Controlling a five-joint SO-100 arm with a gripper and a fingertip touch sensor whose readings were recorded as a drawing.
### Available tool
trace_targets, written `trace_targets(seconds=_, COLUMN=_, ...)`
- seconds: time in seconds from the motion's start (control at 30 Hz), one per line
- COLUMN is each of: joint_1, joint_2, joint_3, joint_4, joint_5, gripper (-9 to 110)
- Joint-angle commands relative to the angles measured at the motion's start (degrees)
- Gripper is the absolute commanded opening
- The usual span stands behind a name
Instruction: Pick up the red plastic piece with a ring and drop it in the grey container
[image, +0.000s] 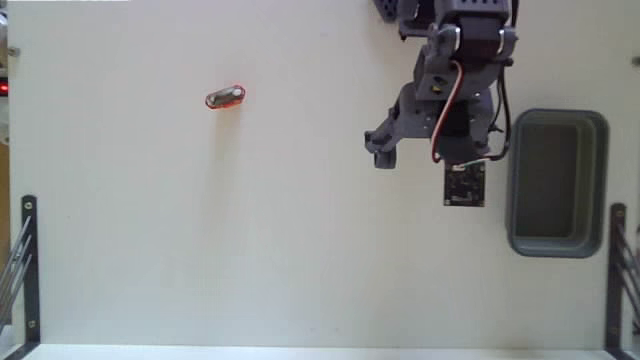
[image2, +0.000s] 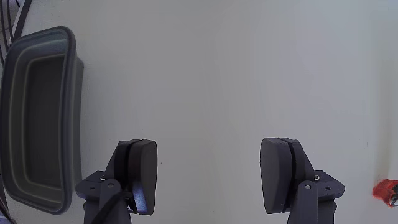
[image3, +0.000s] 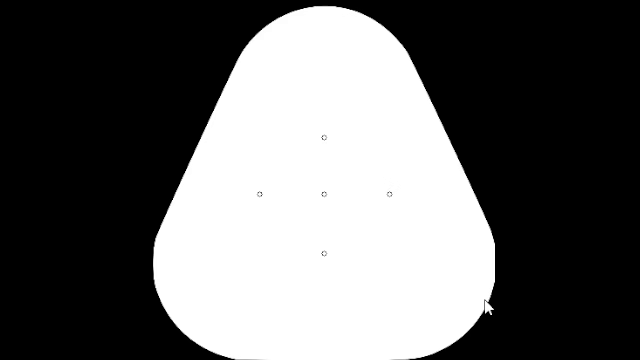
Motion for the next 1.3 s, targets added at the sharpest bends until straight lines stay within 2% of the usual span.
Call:
trace_targets(seconds=0.0, joint_1=0.5, joint_2=2.2, joint_3=0.2, joint_4=1.1, joint_5=0.3, gripper=110)
trace_targets(seconds=1.27, joint_1=1.4, joint_2=2.2, joint_3=0.2, joint_4=1.1, joint_5=0.3, gripper=110)
